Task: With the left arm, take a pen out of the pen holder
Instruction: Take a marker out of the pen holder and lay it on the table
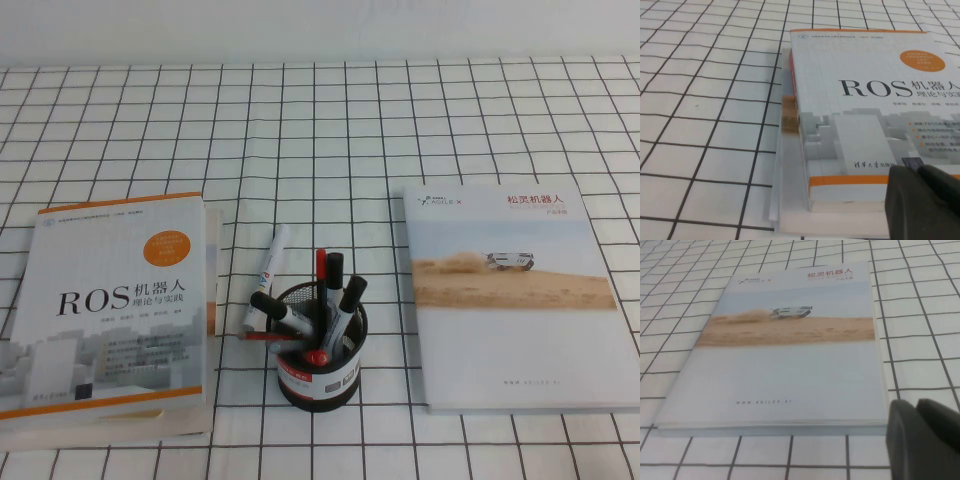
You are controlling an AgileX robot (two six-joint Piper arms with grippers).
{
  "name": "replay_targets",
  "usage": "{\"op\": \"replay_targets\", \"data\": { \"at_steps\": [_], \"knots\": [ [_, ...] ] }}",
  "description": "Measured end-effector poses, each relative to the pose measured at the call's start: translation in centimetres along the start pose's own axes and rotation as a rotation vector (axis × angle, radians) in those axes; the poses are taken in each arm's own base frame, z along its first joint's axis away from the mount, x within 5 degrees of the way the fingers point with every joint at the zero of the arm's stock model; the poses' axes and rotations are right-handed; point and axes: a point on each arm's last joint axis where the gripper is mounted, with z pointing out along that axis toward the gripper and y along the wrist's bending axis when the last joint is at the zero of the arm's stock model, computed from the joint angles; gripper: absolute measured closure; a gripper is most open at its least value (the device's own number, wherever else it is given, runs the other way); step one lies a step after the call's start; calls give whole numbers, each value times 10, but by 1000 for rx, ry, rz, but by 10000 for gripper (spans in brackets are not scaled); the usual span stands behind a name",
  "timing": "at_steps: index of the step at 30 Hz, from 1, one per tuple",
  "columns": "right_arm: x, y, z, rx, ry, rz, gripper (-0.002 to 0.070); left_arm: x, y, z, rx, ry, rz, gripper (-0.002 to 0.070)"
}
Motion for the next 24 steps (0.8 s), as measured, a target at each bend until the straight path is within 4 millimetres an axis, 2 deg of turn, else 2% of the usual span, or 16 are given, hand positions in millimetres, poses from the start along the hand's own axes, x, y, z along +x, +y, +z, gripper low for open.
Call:
{"op": "replay_targets", "data": {
  "at_steps": [24],
  "knots": [
    [0, 0, 0, 0, 0, 0, 688, -2, 0, 0, 5, -19, -15, 677]
  ]
}}
